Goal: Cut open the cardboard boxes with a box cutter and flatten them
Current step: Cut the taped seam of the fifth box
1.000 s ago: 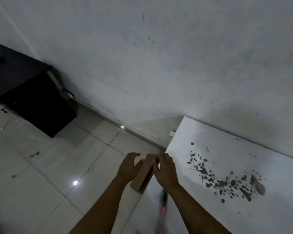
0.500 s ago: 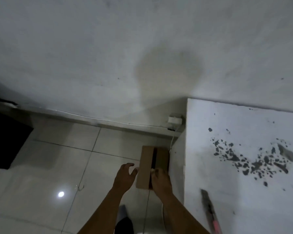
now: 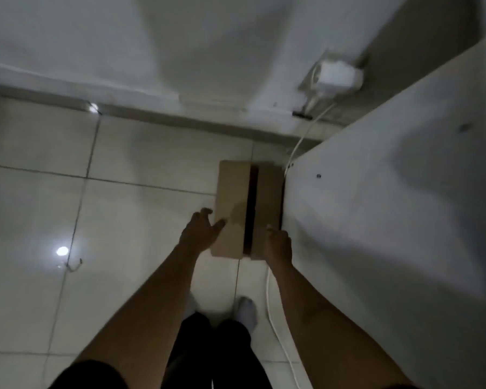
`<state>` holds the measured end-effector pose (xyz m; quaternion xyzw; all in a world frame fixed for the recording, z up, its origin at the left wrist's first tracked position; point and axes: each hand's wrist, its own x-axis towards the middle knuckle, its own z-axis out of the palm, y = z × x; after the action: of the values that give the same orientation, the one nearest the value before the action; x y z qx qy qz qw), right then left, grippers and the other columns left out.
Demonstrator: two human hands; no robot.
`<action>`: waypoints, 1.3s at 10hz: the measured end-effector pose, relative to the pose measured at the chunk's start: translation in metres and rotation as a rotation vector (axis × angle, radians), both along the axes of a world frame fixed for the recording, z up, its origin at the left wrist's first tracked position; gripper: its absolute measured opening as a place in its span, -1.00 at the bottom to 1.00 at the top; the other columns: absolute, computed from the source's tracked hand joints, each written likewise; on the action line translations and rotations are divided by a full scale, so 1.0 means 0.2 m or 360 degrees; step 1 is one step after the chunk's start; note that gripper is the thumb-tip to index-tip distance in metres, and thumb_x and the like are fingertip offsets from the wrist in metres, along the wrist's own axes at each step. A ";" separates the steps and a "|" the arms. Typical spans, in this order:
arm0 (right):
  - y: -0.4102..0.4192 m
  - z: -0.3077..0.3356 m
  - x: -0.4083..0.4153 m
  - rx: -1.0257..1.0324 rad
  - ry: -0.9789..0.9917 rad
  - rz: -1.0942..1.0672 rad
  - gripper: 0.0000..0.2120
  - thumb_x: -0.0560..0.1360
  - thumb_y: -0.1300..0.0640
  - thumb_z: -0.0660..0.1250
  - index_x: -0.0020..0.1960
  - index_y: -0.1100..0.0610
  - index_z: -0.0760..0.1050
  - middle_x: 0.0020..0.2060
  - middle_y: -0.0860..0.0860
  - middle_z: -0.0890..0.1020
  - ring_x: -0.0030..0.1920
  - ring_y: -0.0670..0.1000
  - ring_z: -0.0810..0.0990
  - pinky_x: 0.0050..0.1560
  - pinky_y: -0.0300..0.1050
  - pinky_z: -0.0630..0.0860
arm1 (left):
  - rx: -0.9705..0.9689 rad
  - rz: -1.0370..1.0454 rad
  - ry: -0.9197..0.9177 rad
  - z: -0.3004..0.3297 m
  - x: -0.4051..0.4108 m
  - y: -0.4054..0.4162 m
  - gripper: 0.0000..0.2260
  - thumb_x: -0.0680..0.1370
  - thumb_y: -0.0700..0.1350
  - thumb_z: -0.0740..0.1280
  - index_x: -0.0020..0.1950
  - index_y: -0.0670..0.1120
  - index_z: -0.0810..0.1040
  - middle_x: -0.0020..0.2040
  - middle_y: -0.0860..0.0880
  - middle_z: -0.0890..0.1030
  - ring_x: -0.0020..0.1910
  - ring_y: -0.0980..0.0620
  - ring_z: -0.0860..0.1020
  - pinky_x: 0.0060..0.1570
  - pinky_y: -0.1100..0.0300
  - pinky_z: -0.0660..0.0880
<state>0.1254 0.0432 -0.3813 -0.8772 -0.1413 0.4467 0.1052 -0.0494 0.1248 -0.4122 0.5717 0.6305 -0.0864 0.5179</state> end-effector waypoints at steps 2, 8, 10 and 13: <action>0.03 -0.71 0.13 0.0029 -0.0229 -0.0102 -0.41 0.65 -0.15 0.13 0.44 0.31 0.34 0.34 0.27 0.46 0.34 0.26 0.45 0.28 0.06 0.39 | -0.0034 0.0045 -0.0026 -0.58 0.09 0.02 -0.30 0.53 0.20 0.37 0.54 -0.09 0.22 0.36 -0.20 0.47 0.25 -0.19 0.52 0.18 -0.06 0.52; 0.01 -0.97 0.23 0.0341 -0.0208 -0.0113 -0.42 0.45 -0.18 0.47 0.24 0.12 0.31 0.12 0.06 0.51 0.04 0.08 0.52 -0.03 -0.10 0.43 | -0.0515 0.0760 -0.0404 -0.90 -0.04 -0.11 -0.23 0.36 0.28 0.51 0.37 0.07 0.15 0.30 -0.13 0.49 0.16 -0.11 0.55 0.22 -0.06 0.52; 0.02 -0.55 0.09 0.0375 -0.0213 -0.0091 -0.21 0.31 -0.48 0.34 0.33 0.00 0.34 0.21 0.04 0.57 0.18 0.15 0.56 0.18 0.10 0.53 | -0.0441 0.0932 -0.0390 -0.45 -0.16 -0.13 -0.10 0.07 0.45 0.56 0.21 0.17 0.19 0.21 -0.11 0.54 0.07 -0.10 0.61 0.13 -0.11 0.59; 0.00 0.46 -0.09 0.0505 -0.0162 0.0006 -0.09 0.33 -0.52 0.28 0.44 0.08 0.32 0.33 0.05 0.51 0.28 0.12 0.54 0.27 0.13 0.52 | -0.0340 0.0966 -0.0518 0.57 -0.34 -0.15 -0.14 0.22 0.28 0.61 0.39 0.18 0.25 0.24 -0.09 0.56 0.07 -0.05 0.62 0.11 -0.03 0.60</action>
<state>0.1083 0.0441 -0.2890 -0.8708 -0.2170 0.3740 0.2342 -0.1168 0.0939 -0.2975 0.3075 0.6681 0.0980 0.6704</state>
